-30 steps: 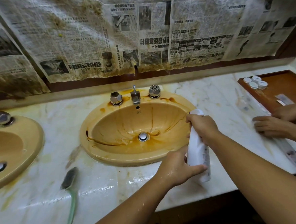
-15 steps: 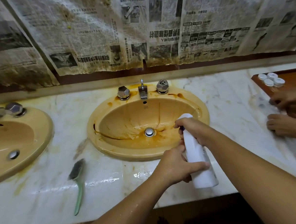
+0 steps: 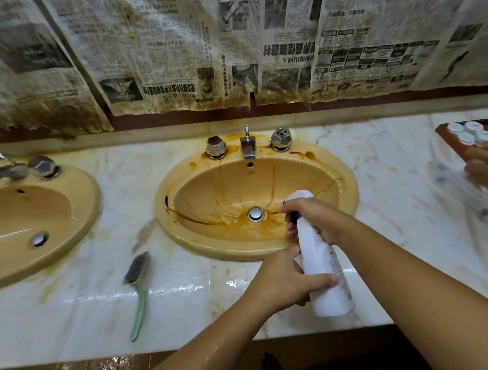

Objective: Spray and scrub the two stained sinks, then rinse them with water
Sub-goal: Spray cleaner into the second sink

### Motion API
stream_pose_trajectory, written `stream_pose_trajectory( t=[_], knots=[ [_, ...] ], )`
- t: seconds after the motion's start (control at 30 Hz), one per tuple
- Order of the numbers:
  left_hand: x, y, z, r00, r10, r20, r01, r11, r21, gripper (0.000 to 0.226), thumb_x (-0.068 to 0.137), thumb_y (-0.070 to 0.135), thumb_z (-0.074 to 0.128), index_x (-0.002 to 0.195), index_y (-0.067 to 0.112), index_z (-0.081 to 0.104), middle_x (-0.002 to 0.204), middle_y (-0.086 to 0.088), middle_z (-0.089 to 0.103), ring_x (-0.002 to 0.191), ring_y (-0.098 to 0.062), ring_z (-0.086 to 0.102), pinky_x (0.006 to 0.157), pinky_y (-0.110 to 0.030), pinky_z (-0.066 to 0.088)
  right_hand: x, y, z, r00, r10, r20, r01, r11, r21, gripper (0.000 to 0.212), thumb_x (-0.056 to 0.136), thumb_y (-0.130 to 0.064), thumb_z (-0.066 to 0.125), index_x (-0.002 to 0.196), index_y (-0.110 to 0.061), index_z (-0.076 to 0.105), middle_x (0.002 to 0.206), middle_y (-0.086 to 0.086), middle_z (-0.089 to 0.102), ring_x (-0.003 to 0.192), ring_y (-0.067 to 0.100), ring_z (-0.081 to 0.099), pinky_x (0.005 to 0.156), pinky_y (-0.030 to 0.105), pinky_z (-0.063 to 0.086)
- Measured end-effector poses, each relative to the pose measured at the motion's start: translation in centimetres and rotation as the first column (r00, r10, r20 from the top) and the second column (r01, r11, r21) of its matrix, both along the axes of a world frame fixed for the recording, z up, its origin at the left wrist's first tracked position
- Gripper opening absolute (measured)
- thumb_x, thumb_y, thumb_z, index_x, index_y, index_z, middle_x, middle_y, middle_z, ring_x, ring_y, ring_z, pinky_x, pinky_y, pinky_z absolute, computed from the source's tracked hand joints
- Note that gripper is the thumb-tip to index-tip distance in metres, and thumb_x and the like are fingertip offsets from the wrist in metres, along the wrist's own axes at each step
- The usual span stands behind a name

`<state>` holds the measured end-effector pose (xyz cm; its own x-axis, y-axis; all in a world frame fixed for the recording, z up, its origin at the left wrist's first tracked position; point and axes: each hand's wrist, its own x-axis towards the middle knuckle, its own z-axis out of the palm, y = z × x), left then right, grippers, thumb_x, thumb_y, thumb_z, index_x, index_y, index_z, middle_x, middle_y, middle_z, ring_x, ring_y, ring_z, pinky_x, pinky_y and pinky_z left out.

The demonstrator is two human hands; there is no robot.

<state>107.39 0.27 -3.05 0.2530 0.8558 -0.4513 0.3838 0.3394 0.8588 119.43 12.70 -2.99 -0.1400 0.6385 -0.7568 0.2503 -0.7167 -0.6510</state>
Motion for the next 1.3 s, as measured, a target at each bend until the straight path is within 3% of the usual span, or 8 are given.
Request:
stream_pose_trajectory(
  t=[0.23,0.4,0.5,0.57,0.73,0.97,1.17,1.3],
  knots=[
    [-1.1,0.5,-1.0,0.992,0.022,-0.126,-0.020,1.000,0.019,0.056,0.074,0.049,0.083,0.124,0.029,0.066,0.093,0.006,0.074,0.077,-0.013,0.074,0.064,-0.044,0.064,-0.8,0.1,-1.4,0.960,-0.200,0.197,0.161,0.967,0.197,0.048,0.056,-0.050,0.073,0.079,-0.007,0.070,0.077,0.015,0.073,0.072,0.038,0.074,0.082,0.056,0.060],
    [-0.8,0.3,-0.6,0.987,0.014,-0.161,-0.008,0.999,0.037,0.060,0.072,0.056,0.084,0.123,0.029,0.066,0.093,0.006,0.074,0.073,-0.014,0.074,0.062,-0.041,0.064,-1.0,-0.4,-1.1,0.988,-0.117,0.103,0.107,0.990,0.096,0.030,0.066,-0.033,0.075,0.077,-0.006,0.067,0.066,0.014,0.063,0.057,0.032,0.062,0.075,0.048,0.057],
    [-1.8,-0.1,0.0,0.990,0.045,-0.134,-0.039,0.998,0.044,0.062,0.071,0.057,0.085,0.124,0.034,0.064,0.094,0.009,0.073,0.077,-0.012,0.073,0.062,-0.039,0.064,-2.1,-0.4,-0.7,0.994,-0.018,0.105,0.013,0.999,0.045,0.032,0.060,-0.041,0.076,0.063,-0.014,0.059,0.068,0.011,0.055,0.056,0.029,0.052,0.072,0.044,0.048],
    [-3.0,-0.4,0.1,0.986,0.068,-0.149,-0.060,0.996,0.059,0.062,0.071,0.057,0.084,0.125,0.035,0.063,0.097,0.009,0.073,0.081,-0.012,0.073,0.063,-0.040,0.064,-3.5,-0.5,-0.5,0.996,0.014,0.083,-0.018,0.999,0.041,0.033,0.062,-0.042,0.076,0.064,-0.014,0.059,0.068,0.010,0.055,0.057,0.028,0.053,0.074,0.046,0.054],
    [-5.9,-1.2,0.2,0.963,0.153,-0.222,-0.132,0.985,0.107,0.060,0.071,0.059,0.082,0.122,0.035,0.062,0.100,0.011,0.072,0.086,-0.010,0.070,0.070,-0.038,0.064,-7.7,-0.7,-0.1,0.982,-0.001,-0.191,0.013,0.998,0.057,0.017,0.090,-0.017,0.069,0.081,-0.004,0.062,0.072,0.013,0.058,0.059,0.025,0.056,0.070,0.036,0.057],
    [-9.6,-1.5,0.5,0.899,0.197,-0.390,-0.121,0.970,0.211,0.062,0.073,0.061,0.079,0.128,0.038,0.061,0.099,0.014,0.070,0.084,-0.004,0.066,0.074,-0.033,0.059,-11.1,-1.1,-0.7,0.991,-0.053,-0.123,0.072,0.984,0.160,0.021,0.071,-0.023,0.068,0.060,-0.007,0.060,0.054,0.008,0.053,0.042,0.022,0.055,0.083,0.059,0.061],
    [-11.4,-2.2,0.9,0.905,0.223,-0.363,-0.153,0.965,0.211,0.059,0.076,0.056,0.080,0.130,0.041,0.061,0.085,0.018,0.064,0.078,-0.001,0.063,0.063,-0.019,0.048,-12.9,-1.0,-0.9,0.971,-0.012,-0.238,0.058,0.980,0.189,0.019,0.080,-0.021,0.074,0.087,-0.003,0.076,0.087,0.013,0.076,0.079,0.025,0.070,0.091,0.044,0.058],
    [-13.9,-2.9,1.0,0.896,0.240,-0.375,-0.166,0.962,0.217,0.059,0.076,0.057,0.079,0.131,0.046,0.061,0.078,0.016,0.062,0.071,0.001,0.060,0.058,-0.013,0.039,-15.2,-1.5,-0.4,0.973,0.056,-0.224,-0.013,0.982,0.191,0.027,0.067,-0.037,0.077,0.064,-0.013,0.067,0.070,0.009,0.066,0.075,0.026,0.064,0.089,0.042,0.056]
  ],
)
